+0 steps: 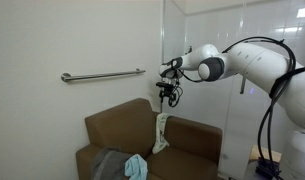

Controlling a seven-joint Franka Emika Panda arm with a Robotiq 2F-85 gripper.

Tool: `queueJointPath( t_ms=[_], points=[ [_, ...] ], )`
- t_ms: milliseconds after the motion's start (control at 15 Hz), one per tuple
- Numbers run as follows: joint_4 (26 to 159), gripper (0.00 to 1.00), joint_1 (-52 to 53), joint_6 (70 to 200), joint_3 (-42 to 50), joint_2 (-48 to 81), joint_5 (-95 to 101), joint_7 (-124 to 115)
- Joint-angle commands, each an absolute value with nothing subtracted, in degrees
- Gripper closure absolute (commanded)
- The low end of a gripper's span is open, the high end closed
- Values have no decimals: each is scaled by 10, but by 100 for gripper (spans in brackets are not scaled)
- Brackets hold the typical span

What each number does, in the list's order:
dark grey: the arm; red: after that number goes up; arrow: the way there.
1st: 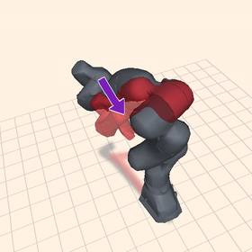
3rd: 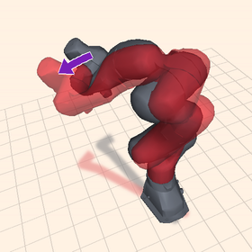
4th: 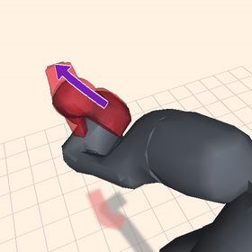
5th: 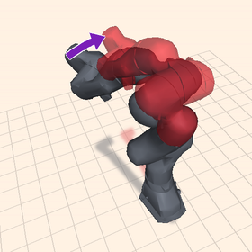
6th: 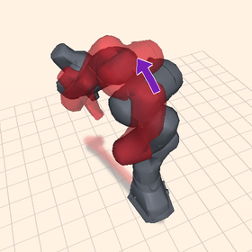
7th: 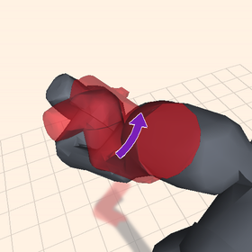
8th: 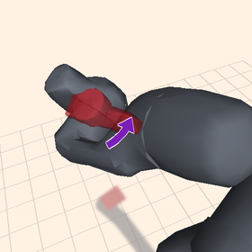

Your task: Move the blue towel to the left armrest, move the white towel to the left armrest

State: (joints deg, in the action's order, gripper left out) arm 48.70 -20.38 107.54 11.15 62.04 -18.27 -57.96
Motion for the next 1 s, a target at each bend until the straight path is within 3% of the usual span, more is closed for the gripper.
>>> queueJointPath(
  t_ms=[0,267,933],
  points=[
    [391,0,-210,1024,103,685,-193,-647],
    [297,0,-217,970,100,748,-197,-753],
    [226,0,-254,958,64,788,-154,-962]
  ],
)
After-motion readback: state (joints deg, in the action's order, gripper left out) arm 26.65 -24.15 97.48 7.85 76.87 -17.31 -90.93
